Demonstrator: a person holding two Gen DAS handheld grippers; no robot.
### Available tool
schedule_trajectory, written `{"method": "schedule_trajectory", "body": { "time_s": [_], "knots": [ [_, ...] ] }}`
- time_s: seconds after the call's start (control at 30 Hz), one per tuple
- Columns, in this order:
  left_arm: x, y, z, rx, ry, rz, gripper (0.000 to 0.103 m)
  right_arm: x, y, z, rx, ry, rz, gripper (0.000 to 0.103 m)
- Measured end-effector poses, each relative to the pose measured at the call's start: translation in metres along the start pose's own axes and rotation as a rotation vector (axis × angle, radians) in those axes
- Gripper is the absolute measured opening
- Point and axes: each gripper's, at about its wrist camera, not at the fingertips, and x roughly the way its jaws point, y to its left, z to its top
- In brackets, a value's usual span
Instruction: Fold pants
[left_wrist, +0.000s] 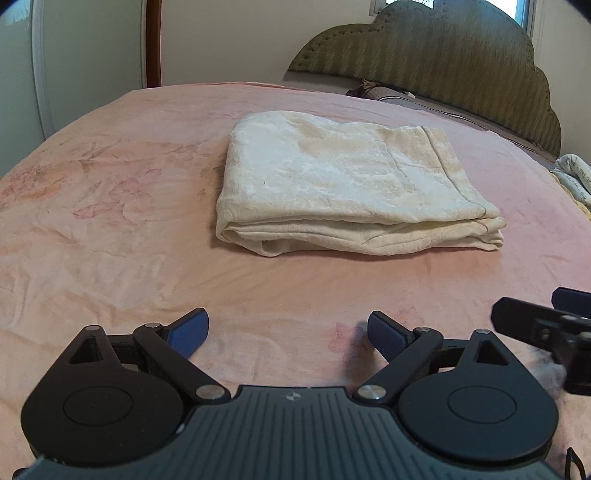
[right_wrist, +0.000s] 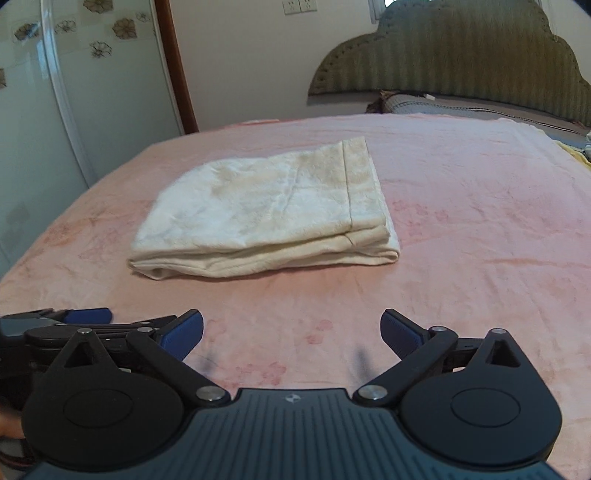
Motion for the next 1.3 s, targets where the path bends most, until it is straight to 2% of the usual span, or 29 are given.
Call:
{"method": "schedule_trajectory", "body": {
  "time_s": [0.27, 0.4, 0.7, 0.83, 0.97, 1.07, 1.3],
  "knots": [
    [0.006, -0.004, -0.002, 0.022, -0.019, 0.027, 0.099, 0.032, 0.004, -0.008, -0.047, 0.013, -0.051, 0.103],
    [0.007, -0.004, -0.004, 0.024, -0.037, 0.042, 0.1, 0.041, -0.002, -0.013, -0.023, 0.014, -0.035, 0.103],
    [0.009, -0.007, -0.007, 0.043, -0.06, 0.06, 0.103, 0.047, -0.007, -0.02, -0.022, -0.016, -0.06, 0.103],
    [0.008, -0.005, -0.008, 0.048, -0.063, 0.06, 0.103, 0.047, -0.007, -0.02, -0.035, -0.033, -0.104, 0.103],
    [0.005, 0.001, -0.009, 0.022, -0.085, 0.109, 0.103, 0.045, -0.009, -0.021, -0.053, -0.045, -0.136, 0.103],
    [0.007, 0.007, -0.009, -0.005, -0.077, 0.1, 0.103, 0.045, -0.01, -0.021, -0.083, -0.047, -0.169, 0.103],
    [0.008, 0.004, -0.012, 0.024, -0.081, 0.105, 0.103, 0.048, -0.021, -0.024, -0.045, -0.026, -0.129, 0.103]
  ]
}}
